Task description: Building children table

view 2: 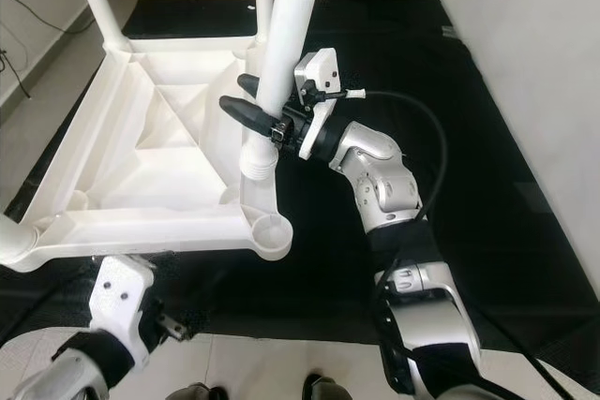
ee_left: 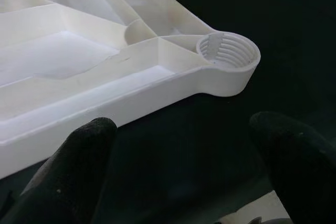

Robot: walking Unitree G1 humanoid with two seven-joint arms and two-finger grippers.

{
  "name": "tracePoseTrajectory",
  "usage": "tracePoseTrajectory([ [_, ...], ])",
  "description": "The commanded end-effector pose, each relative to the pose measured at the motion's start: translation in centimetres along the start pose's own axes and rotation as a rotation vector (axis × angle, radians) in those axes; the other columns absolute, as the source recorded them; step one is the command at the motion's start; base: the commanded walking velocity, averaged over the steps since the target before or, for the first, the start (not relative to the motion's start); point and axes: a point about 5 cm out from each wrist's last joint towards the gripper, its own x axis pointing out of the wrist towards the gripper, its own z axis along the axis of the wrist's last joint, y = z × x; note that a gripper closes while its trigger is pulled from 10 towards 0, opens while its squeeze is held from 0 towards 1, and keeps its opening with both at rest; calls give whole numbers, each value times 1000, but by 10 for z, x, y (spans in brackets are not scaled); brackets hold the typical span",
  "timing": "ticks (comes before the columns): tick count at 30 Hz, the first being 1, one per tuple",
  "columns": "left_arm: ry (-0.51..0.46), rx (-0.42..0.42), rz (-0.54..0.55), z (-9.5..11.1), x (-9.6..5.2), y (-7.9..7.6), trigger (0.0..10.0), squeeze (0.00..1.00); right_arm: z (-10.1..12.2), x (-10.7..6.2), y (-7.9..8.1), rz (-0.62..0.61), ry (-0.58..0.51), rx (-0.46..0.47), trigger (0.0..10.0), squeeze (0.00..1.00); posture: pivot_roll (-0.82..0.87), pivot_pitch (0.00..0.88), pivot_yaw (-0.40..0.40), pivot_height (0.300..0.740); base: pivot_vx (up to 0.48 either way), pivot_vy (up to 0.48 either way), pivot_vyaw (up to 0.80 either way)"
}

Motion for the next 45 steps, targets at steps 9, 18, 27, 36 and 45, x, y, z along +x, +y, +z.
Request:
tracePoseTrajectory([
  [9, 62, 2, -89, -8, -20, -17, 10000, 0, -3, -44, 14, 384, 135, 53, 10000, 0, 101, 195, 6, 740, 0, 0, 0],
  [18, -11, 30, 102, -3, -16, 2, 10000, 0, -11, -35, 23, 594, 192, -25, 10000, 0, 113, 220, 18, 740, 0, 0, 0],
  [27, -8, 36, 78, -1, -31, -3, 10000, 0, -8, -30, 37, 766, 196, -39, 10000, 0, 145, 266, 53, 740, 0, 0, 0],
  [36, 8, -4, -57, -1, -40, -20, 10000, 0, -7, -28, 43, 825, 214, -49, 10000, 0, 156, 277, 58, 740, 0, 0, 0],
  [45, 28, -66, -141, 1, -52, -30, 10000, 0, -5, -31, 39, 839, 249, -56, 10000, 0, 157, 292, 59, 740, 0, 0, 0],
])
